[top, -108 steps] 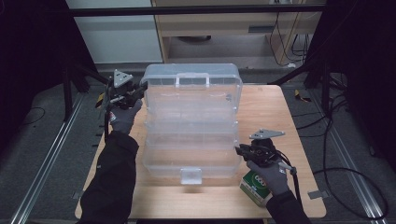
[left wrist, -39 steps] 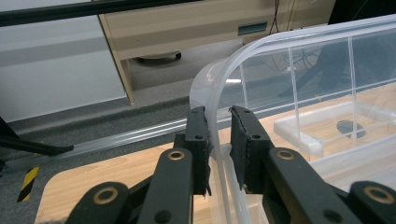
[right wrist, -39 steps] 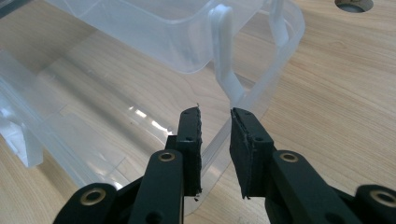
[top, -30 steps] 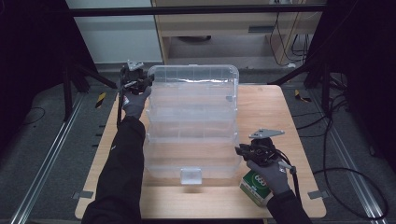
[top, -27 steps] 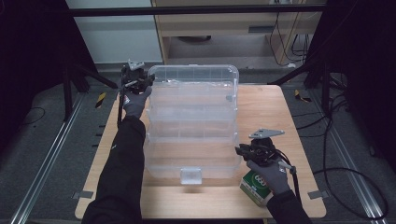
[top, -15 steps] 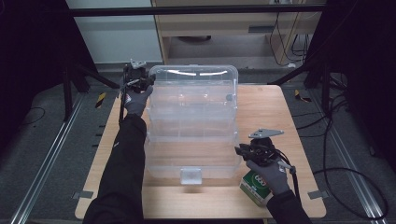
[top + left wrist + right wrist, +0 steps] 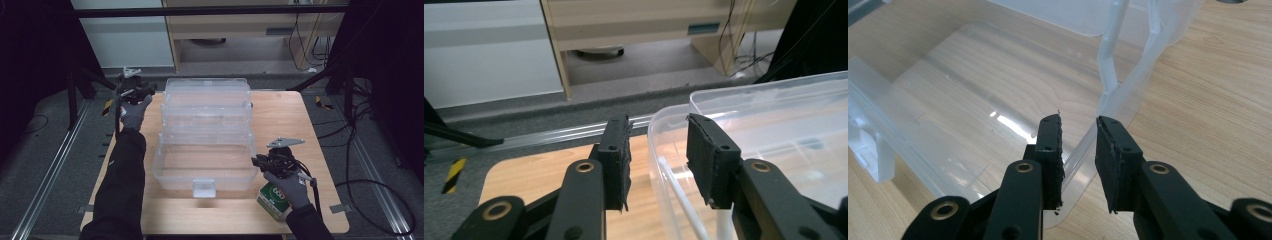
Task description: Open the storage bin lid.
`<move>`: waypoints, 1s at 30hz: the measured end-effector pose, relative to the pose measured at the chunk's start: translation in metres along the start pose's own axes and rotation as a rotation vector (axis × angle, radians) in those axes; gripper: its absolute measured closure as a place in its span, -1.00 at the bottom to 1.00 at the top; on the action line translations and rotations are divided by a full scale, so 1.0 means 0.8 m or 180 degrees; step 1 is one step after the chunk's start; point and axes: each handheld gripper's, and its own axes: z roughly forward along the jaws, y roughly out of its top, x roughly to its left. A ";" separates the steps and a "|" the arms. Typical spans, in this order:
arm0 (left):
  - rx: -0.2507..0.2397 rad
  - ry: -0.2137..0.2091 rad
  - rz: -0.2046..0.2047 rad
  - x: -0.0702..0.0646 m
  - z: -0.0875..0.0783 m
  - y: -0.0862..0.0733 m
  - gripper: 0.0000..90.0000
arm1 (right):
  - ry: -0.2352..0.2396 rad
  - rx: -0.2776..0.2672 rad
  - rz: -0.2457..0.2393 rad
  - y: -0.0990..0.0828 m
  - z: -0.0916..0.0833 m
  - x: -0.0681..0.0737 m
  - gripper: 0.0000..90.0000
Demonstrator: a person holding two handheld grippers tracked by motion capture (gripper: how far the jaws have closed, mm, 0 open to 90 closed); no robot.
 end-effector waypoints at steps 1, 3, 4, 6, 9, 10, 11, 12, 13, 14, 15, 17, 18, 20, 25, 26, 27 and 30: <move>-0.0025 -0.0039 -0.0013 0.001 -0.008 -0.003 0.32 | 0.0002 0.0004 0.0004 0.000 0.000 0.000 0.62; -0.0058 -0.0097 -0.0011 0.002 -0.026 -0.011 0.30 | 0.0005 0.0012 0.0023 0.000 0.000 0.000 0.62; -0.0076 -0.0124 0.0023 0.001 -0.033 -0.014 0.30 | 0.0007 0.0011 0.0026 0.000 0.000 0.000 0.61; -0.0027 -0.0157 0.0135 -0.003 -0.047 -0.021 0.29 | 0.0004 0.0013 0.0025 0.000 0.000 0.000 0.61; -0.0103 -0.0327 0.0232 -0.008 -0.069 -0.030 0.27 | 0.0003 0.0010 0.0016 0.000 0.000 0.000 0.61; -0.0066 -0.0329 0.0250 -0.012 -0.078 -0.033 0.27 | 0.0005 0.0018 0.0030 0.000 0.000 0.000 0.61; -0.0043 -0.0342 0.0285 -0.015 -0.086 -0.036 0.27 | 0.0004 0.0011 0.0019 0.000 0.000 0.000 0.61; -0.0057 -0.0390 0.0292 -0.017 -0.093 -0.040 0.27 | 0.0004 0.0013 0.0023 0.000 0.000 0.000 0.61; -0.0049 -0.0439 0.0306 -0.019 -0.100 -0.043 0.26 | 0.0007 0.0023 0.0035 0.000 0.000 0.000 0.61; -0.0058 -0.0470 0.0315 -0.021 -0.106 -0.047 0.27 | 0.0008 0.0023 0.0035 0.000 0.000 0.000 0.61; -0.0037 -0.0496 0.0341 -0.024 -0.111 -0.051 0.27 | 0.0011 0.0015 0.0028 0.000 0.000 0.000 0.61; -0.0001 -0.0550 0.0373 -0.028 -0.119 -0.059 0.29 | 0.0007 0.0019 0.0026 0.000 0.000 0.000 0.61; 0.0021 -0.0600 0.0370 -0.031 -0.124 -0.064 0.29 | 0.0006 0.0019 0.0027 0.000 0.000 0.000 0.61; 0.0061 -0.0670 0.0353 -0.037 -0.129 -0.073 0.32 | 0.0007 0.0021 0.0040 0.000 0.000 0.000 0.61; 0.0196 -0.0684 0.0512 -0.053 -0.140 -0.100 0.35 | 0.0007 0.0020 0.0041 0.000 0.000 0.000 0.61; 0.0230 -0.0697 0.0533 -0.054 -0.140 -0.106 0.36 | 0.0005 0.0018 0.0035 0.000 0.000 0.000 0.61; 0.0250 -0.0707 0.0554 -0.056 -0.140 -0.112 0.37 | 0.0003 0.0018 0.0035 0.000 0.000 0.000 0.61; 0.0332 -0.0711 0.0696 -0.060 -0.137 -0.128 0.39 | 0.0003 0.0019 0.0035 0.000 0.000 0.000 0.61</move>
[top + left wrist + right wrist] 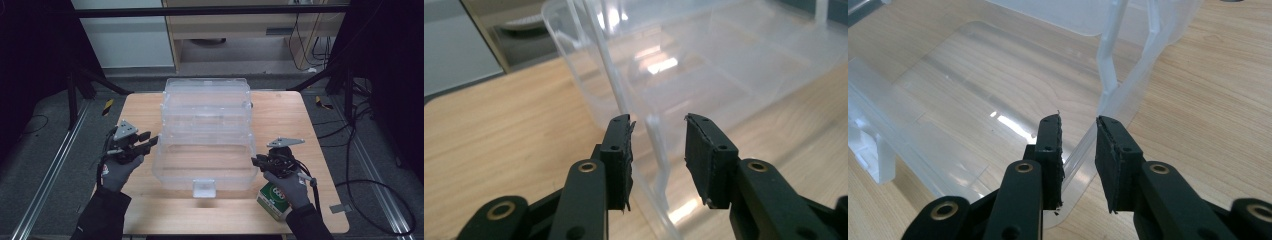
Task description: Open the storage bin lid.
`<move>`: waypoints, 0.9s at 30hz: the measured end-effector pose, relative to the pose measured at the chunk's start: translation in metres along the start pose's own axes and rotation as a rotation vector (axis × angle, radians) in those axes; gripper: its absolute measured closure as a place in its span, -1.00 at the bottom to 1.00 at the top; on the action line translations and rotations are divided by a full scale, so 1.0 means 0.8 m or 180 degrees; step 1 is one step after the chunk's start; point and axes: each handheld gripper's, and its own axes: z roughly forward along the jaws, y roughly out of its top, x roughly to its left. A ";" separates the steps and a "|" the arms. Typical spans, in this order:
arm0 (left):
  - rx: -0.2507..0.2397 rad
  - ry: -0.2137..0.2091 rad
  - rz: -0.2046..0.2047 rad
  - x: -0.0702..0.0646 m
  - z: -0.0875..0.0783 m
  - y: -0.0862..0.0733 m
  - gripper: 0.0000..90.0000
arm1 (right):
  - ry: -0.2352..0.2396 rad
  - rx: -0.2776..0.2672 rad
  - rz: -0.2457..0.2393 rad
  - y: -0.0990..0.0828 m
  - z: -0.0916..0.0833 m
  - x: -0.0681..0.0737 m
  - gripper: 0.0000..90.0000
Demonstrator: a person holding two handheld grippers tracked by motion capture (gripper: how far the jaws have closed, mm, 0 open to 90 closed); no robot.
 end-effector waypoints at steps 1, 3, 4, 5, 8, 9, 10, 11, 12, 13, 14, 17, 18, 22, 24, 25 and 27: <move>0.0049 0.0004 -0.0019 -0.003 0.001 -0.004 0.40 | -0.0004 0.0001 -0.0006 0.000 0.000 0.000 0.61; 0.0092 -0.0035 -0.0002 -0.004 0.005 -0.011 0.40 | -0.0010 -0.0004 -0.0013 0.000 0.000 0.000 0.61; 0.0119 -0.0058 0.0009 -0.005 0.007 -0.014 0.41 | -0.0008 0.0000 -0.0003 0.000 0.000 0.000 0.61; 0.0144 -0.0067 0.0003 -0.006 0.008 -0.017 0.41 | -0.0011 -0.0006 -0.0007 0.000 0.000 0.000 0.61; 0.0239 -0.0103 0.0032 -0.008 0.014 -0.023 0.43 | -0.0011 -0.0008 -0.0009 0.000 0.000 0.000 0.62; 0.0274 -0.0085 0.0007 -0.010 0.015 -0.025 0.43 | -0.0012 -0.0008 -0.0010 0.000 0.000 0.000 0.62; 0.0323 -0.0051 0.0001 -0.011 0.016 -0.027 0.43 | -0.0010 -0.0008 -0.0010 0.000 0.000 0.000 0.62; 0.0351 -0.0040 -0.0013 -0.012 0.017 -0.029 0.43 | -0.0010 -0.0008 -0.0011 0.000 0.000 0.000 0.61; 0.0364 -0.0047 -0.0041 -0.013 0.018 -0.030 0.43 | -0.0011 -0.0009 -0.0011 0.000 0.000 0.000 0.62; 0.0375 -0.0042 -0.0049 -0.013 0.018 -0.031 0.43 | -0.0017 -0.0009 -0.0010 0.000 0.000 0.001 0.62; 0.0388 -0.0044 -0.0046 -0.013 0.019 -0.033 0.44 | -0.0025 -0.0009 -0.0012 0.000 0.000 0.001 0.62; 0.0447 -0.0033 -0.0062 -0.014 0.022 -0.039 0.47 | -0.0053 -0.0012 -0.0030 0.000 0.001 0.003 0.62; 0.0507 0.0002 -0.0102 -0.014 0.021 -0.041 0.47 | -0.0063 -0.0011 -0.0036 0.000 0.001 0.003 0.62; 0.0518 0.0008 -0.0144 -0.012 0.023 -0.045 0.51 | -0.0037 -0.0014 -0.0032 0.000 0.001 0.002 0.61; 0.0519 0.0015 -0.0137 -0.012 0.022 -0.045 0.52 | -0.0026 -0.0014 -0.0018 0.000 0.001 0.001 0.61; 0.0521 0.0023 -0.0129 -0.013 0.022 -0.045 0.52 | -0.0026 -0.0017 -0.0023 0.000 0.001 0.001 0.61; 0.0498 0.0023 -0.0141 -0.013 0.022 -0.046 0.52 | -0.0037 -0.0023 -0.0041 0.000 0.001 0.002 0.61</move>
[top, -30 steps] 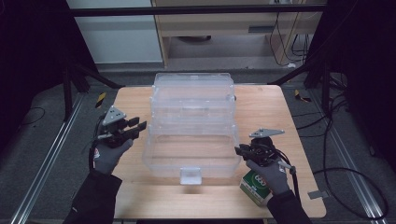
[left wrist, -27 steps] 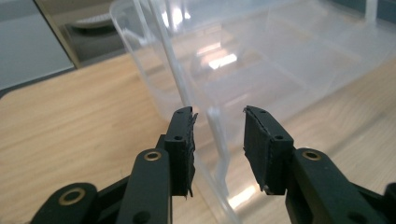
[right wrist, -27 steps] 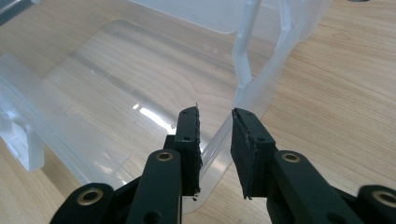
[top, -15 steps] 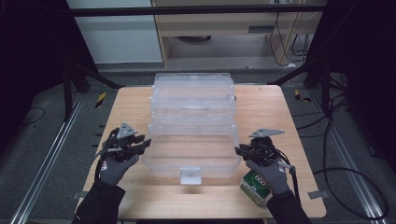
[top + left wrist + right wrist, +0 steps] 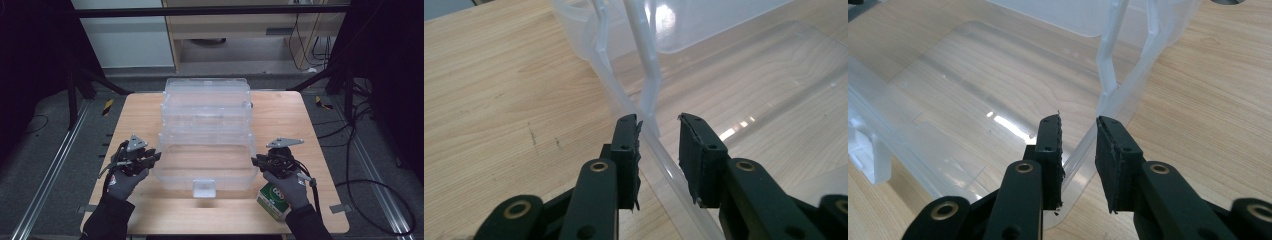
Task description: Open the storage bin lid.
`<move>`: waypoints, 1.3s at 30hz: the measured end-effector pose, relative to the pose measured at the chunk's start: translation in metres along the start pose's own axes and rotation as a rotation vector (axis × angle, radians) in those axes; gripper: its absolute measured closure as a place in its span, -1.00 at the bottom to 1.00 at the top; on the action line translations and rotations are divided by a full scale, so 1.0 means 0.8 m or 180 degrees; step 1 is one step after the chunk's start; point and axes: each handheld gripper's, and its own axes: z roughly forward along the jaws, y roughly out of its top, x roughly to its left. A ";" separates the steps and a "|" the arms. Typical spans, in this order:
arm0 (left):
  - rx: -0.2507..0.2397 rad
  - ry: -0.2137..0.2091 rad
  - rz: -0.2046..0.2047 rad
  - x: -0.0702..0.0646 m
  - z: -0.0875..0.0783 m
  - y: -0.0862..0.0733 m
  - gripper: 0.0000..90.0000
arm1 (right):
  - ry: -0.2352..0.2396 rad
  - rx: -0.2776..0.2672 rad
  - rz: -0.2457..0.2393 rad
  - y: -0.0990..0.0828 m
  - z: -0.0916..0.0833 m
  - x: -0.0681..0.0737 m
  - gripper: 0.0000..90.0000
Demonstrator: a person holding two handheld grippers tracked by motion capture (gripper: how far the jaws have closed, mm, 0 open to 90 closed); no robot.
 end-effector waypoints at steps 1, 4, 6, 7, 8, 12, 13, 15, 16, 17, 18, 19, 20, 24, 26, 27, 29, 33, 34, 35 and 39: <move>-0.0005 -0.0005 -0.0013 0.000 0.000 0.000 0.53 | -0.0002 0.0010 0.0007 0.000 0.000 0.000 0.61; -0.0017 0.0005 -0.0019 0.000 0.000 -0.001 0.53 | -0.0002 0.0011 0.0009 0.000 0.000 0.000 0.61; -0.0032 -0.0003 -0.0019 0.001 0.000 -0.001 0.54 | -0.0006 0.0014 0.0002 0.000 0.000 0.000 0.61; -0.0033 0.0003 -0.0014 0.001 -0.001 -0.001 0.55 | -0.0011 0.0017 -0.0004 0.001 0.000 0.000 0.61; -0.0046 0.0006 -0.0016 0.001 0.000 -0.001 0.56 | -0.0014 0.0020 0.0001 0.001 0.000 0.001 0.61; -0.0059 0.0026 0.0001 0.000 0.000 -0.001 0.58 | -0.0025 0.0016 0.0015 0.000 0.000 0.001 0.61; -0.0059 0.0037 0.0007 0.000 0.000 0.000 0.59 | -0.0029 0.0015 0.0007 0.001 0.000 0.001 0.62; -0.0053 0.0058 0.0010 -0.001 0.000 0.000 0.60 | -0.0047 0.0023 -0.0013 0.001 0.000 0.002 0.62; -0.0055 0.0060 0.0008 -0.001 0.000 0.000 0.60 | -0.0045 0.0025 -0.0013 0.001 0.000 0.003 0.62; -0.0065 0.0067 0.0004 -0.001 0.000 0.000 0.60 | -0.0041 0.0025 -0.0011 0.001 0.000 0.003 0.62; -0.0068 0.0070 0.0008 0.000 0.000 0.000 0.61 | -0.0032 0.0025 -0.0012 0.001 0.000 0.003 0.62; -0.0072 0.0068 0.0010 0.000 0.000 0.000 0.61 | -0.0021 0.0025 -0.0004 0.001 0.000 0.003 0.62; -0.0077 0.0057 0.0005 0.001 0.000 0.000 0.61 | -0.0019 0.0032 0.0004 0.001 0.000 0.003 0.62; -0.0096 0.0042 0.0000 0.002 0.000 -0.001 0.61 | -0.0018 0.0033 -0.0005 0.001 0.000 0.003 0.61; -0.0099 0.0038 0.0018 0.002 -0.001 -0.001 0.61 | -0.0019 0.0029 -0.0010 0.001 0.000 0.003 0.61; -0.0105 0.0030 0.0023 0.003 -0.001 -0.002 0.60 | -0.0026 0.0030 -0.0013 0.001 0.000 0.004 0.61; -0.0162 -0.0016 0.0001 0.002 -0.004 -0.001 0.57 | -0.0030 0.0029 -0.0018 0.002 0.001 0.004 0.60; -0.0287 -0.0035 0.0013 0.002 -0.017 0.004 0.48 | -0.0023 0.0024 -0.0014 0.002 0.000 0.003 0.59; -0.0324 -0.0034 0.0013 0.003 -0.021 0.005 0.45 | -0.0015 0.0003 -0.0011 0.003 -0.001 0.004 0.56; -0.0352 -0.0027 0.0010 0.004 -0.025 0.005 0.43 | -0.0026 -0.0016 -0.0031 0.004 -0.004 0.004 0.52; -0.0468 0.0014 -0.0064 0.015 -0.038 0.005 0.29 | -0.0016 -0.0096 -0.0094 0.009 -0.018 0.008 0.40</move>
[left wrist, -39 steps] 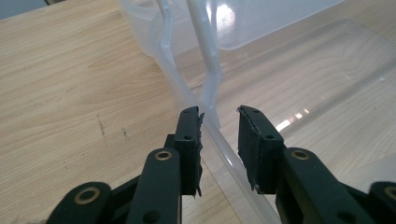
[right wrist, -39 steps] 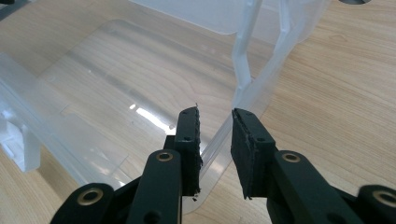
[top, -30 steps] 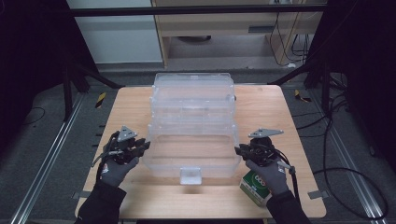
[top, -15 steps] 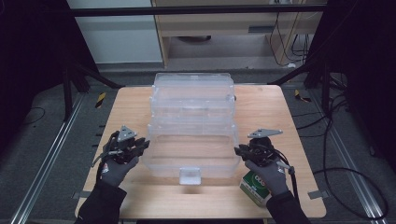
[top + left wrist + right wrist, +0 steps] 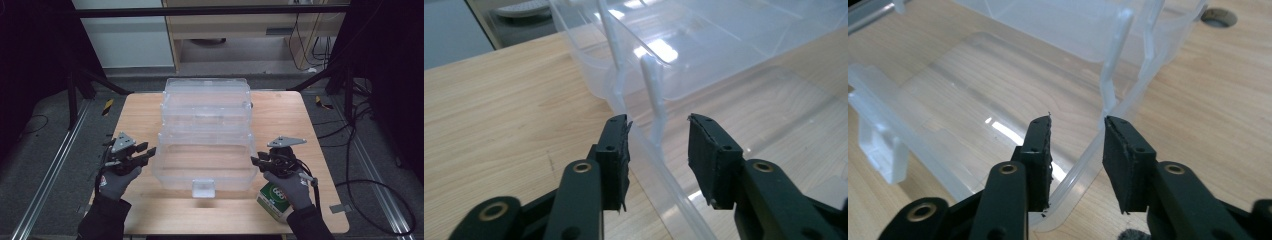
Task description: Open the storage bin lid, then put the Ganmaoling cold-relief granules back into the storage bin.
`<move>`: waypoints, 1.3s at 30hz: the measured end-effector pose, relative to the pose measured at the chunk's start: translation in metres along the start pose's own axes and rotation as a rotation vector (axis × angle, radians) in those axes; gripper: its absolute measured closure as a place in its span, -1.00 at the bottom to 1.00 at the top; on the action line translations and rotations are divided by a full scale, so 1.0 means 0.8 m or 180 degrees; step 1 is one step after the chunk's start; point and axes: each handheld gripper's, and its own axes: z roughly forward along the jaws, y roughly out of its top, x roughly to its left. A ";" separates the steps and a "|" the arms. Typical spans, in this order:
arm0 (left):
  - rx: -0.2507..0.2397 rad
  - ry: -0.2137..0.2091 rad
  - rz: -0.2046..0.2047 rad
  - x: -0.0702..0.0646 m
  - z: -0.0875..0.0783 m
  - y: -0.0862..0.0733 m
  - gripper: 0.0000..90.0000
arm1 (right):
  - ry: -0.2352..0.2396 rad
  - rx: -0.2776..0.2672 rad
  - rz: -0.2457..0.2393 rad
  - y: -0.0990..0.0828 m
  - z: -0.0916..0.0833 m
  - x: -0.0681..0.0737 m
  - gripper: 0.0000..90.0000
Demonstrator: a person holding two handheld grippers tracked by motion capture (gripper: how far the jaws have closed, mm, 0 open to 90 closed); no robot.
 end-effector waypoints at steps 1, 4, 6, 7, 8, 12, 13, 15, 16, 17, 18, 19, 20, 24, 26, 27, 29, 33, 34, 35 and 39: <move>-0.0022 0.0019 -0.0025 0.003 -0.002 0.000 0.27 | 0.0004 -0.0033 -0.0022 0.002 -0.005 0.000 0.38; -0.0039 0.0111 -0.0078 0.014 -0.005 -0.003 0.22 | 0.0001 -0.0129 -0.0018 0.006 -0.020 0.000 0.25; -0.0011 0.0150 -0.0120 0.019 -0.005 -0.006 0.19 | -0.0018 -0.0126 -0.0003 0.008 -0.029 -0.002 0.20; 0.0001 0.0166 -0.0131 0.020 -0.005 -0.007 0.18 | -0.0037 -0.0100 -0.0005 0.009 -0.033 -0.003 0.16; 0.0013 0.0181 -0.0139 0.022 -0.004 -0.008 0.17 | -0.0057 -0.0061 0.0001 0.009 -0.036 -0.004 0.13; 0.0027 0.0210 -0.0158 0.027 -0.003 -0.010 0.11 | -0.0081 0.0077 -0.0019 0.011 -0.049 -0.007 0.03; 0.0024 0.0226 -0.0168 0.028 -0.003 -0.010 0.10 | -0.0089 0.0100 -0.0022 0.011 -0.052 -0.008 0.00; 0.0029 0.0250 -0.0201 0.030 -0.003 -0.011 0.07 | -0.0083 0.0152 -0.0001 0.011 -0.057 -0.010 -0.03; 0.0035 0.0258 -0.0207 0.031 -0.003 -0.012 0.07 | -0.0096 0.0174 0.0019 0.010 -0.058 -0.010 -0.04; 0.0045 0.0265 -0.0218 0.031 -0.001 -0.012 0.06 | -0.0111 0.0175 0.0005 0.010 -0.060 -0.012 -0.05; 0.0065 0.0269 -0.0212 0.032 0.000 -0.013 0.05 | -0.0116 0.0186 0.0007 0.009 -0.061 -0.012 -0.06; 0.0080 0.0272 -0.0212 0.032 0.001 -0.014 0.05 | -0.0124 0.0188 0.0010 0.008 -0.063 -0.013 -0.08; 0.0086 0.0288 -0.0211 0.032 0.002 -0.015 0.04 | -0.0129 0.0174 0.0003 0.008 -0.064 -0.015 -0.10; 0.0103 0.0294 -0.0215 0.034 0.002 -0.016 0.02 | -0.0155 0.0180 -0.0020 0.005 -0.068 -0.018 -0.18; 0.0108 0.0307 -0.0224 0.036 0.002 -0.017 0.02 | -0.0148 0.0235 -0.0012 0.004 -0.070 -0.018 -0.20; 0.0106 0.0317 -0.0240 0.037 0.002 -0.017 0.02 | -0.0147 0.0252 -0.0031 0.003 -0.071 -0.019 -0.21; 0.0112 0.0337 -0.0255 0.039 0.002 -0.018 0.01 | -0.0141 0.0320 -0.0025 0.001 -0.072 -0.019 -0.22; 0.0139 0.0362 -0.0284 0.043 0.004 -0.022 0.00 | -0.0122 0.0425 -0.0022 -0.001 -0.073 -0.020 -0.27; 0.0150 0.0380 -0.0289 0.043 0.005 -0.022 0.00 | -0.0115 0.0447 -0.0028 -0.002 -0.074 -0.019 -0.28; 0.0158 0.0394 -0.0288 0.044 0.005 -0.023 0.00 | -0.0111 0.0469 -0.0044 -0.004 -0.074 -0.018 -0.29; 0.0164 0.0427 -0.0316 0.047 0.003 -0.025 -0.02 | -0.0102 0.0579 -0.0065 -0.009 -0.076 -0.016 -0.34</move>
